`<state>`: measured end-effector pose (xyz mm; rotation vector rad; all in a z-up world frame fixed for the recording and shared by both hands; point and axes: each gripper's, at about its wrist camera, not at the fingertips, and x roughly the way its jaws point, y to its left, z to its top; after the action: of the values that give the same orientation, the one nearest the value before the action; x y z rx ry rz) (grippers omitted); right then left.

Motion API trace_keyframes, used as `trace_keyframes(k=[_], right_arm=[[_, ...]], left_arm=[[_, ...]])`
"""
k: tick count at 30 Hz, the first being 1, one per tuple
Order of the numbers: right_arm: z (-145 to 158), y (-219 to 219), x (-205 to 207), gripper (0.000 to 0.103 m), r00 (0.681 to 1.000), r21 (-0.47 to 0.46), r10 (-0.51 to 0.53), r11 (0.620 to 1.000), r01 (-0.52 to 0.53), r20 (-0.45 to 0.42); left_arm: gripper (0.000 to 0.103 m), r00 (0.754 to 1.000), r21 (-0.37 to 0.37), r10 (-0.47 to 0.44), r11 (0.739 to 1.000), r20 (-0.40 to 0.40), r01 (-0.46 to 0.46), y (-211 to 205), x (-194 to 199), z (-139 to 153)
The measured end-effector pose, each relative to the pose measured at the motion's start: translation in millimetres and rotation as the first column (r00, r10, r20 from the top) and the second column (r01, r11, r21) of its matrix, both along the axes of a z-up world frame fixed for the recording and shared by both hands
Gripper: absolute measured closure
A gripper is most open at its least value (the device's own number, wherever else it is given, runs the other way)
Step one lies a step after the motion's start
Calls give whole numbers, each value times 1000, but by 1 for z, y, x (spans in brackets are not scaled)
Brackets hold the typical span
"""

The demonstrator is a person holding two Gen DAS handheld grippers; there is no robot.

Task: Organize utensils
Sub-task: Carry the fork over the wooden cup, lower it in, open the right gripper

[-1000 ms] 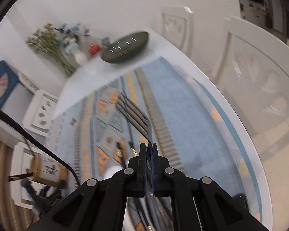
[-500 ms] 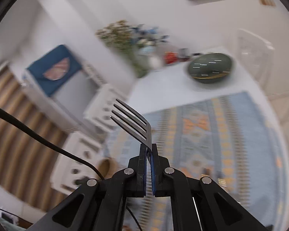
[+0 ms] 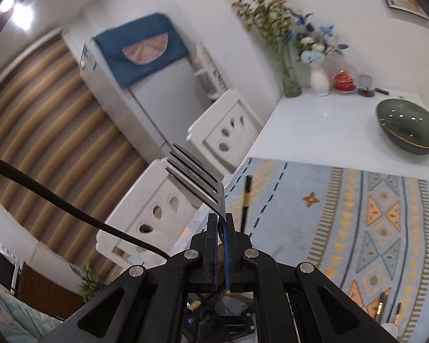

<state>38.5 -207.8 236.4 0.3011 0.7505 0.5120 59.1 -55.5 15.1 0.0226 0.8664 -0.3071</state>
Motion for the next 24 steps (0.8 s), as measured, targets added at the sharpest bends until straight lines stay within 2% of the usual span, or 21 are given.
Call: trace_keyframes(k=[8,13,16,21,24], right_arm=[[-25,12,13,99,996,-47,-9,999,5,-87],[-33,8,23,93,986,-65,2,998,-13,-169],[-26,-3,18,93,990,-62,-10,998,1,-144],[-15,-27,6,90,992,1,14,1000,-14,-128],[-13,-25,1,90,996,-14,39,999,-40,-84]], left_arm=[[8,1000,-40,-7,999,-14,6,27,4,4],[8,1000,-25,-5,1000,-16,5,31,7,4],[7,1000,-17,-4,1000,-15,4,30,8,3],[7,1000,4,-3,1000,-15,3,22,9,3],[7,1000,15,-1,1000,-13,2,21,12,4]])
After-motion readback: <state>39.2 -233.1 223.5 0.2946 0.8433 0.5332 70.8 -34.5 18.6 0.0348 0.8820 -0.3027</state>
